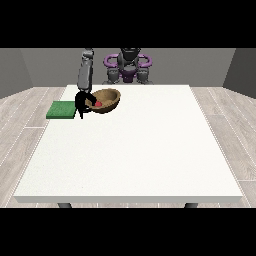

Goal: Pick the cup and pour the ball into the bowl, then pick the bowl and place it on the pad

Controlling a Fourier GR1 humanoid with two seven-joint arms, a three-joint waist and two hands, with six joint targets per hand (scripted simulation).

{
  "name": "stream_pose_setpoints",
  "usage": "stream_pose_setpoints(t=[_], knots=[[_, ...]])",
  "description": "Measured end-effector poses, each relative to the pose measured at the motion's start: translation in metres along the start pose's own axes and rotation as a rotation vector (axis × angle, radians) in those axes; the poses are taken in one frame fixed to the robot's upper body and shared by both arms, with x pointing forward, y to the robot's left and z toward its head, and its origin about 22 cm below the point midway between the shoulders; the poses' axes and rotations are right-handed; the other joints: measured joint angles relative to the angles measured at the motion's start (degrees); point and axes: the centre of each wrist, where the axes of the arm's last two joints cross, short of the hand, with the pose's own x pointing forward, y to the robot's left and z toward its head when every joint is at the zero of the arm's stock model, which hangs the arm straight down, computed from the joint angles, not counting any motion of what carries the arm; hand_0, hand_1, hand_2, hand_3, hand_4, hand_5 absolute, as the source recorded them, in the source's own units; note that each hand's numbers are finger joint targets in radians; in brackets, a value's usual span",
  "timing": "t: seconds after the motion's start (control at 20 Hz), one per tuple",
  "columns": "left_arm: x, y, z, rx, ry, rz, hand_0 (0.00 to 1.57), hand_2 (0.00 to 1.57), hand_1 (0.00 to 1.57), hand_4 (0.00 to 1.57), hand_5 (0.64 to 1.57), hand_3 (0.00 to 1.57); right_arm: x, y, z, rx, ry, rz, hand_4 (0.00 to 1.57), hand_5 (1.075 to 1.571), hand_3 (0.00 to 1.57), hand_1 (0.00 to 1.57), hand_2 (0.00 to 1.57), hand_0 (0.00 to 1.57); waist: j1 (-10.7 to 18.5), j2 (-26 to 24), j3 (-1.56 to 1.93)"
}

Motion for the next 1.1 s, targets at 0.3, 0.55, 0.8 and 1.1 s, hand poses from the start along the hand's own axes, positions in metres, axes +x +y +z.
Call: stream_pose_setpoints(t=[0.3,0.55,0.8,1.1], knots=[[-0.018,0.006,0.005,0.017,0.061,0.015,0.0,0.0,0.0,1.19,1.528,0.0,0.012,0.002,-0.007,0.001,0.123,0.075,1.02,1.554,1.07,1.57,1.57,1.57,-0.6,-2.5,1.66],[-0.031,0.024,0.017,0.062,0.111,0.011,0.0,0.0,0.0,1.2,1.537,0.0,0.045,-0.033,-0.032,-0.013,0.242,0.222,1.06,1.556,0.87,1.57,1.57,1.57,-3.7,-4.7,1.8],[-0.049,0.041,0.035,0.094,0.159,-0.005,0.0,0.0,0.0,1.2,1.545,0.0,0.102,-0.085,-0.063,-0.037,0.297,0.387,1.1,1.567,0.55,1.57,1.57,1.57,-6.8,-6.4,1.73],[-0.066,0.058,0.055,0.157,0.183,-0.02,0.0,0.0,0.0,1.21,1.548,0.0,0.149,-0.094,-0.085,-0.026,0.302,0.403,1.07,1.566,0.67,1.57,1.57,1.57,-10.6,-7.0,1.77]])
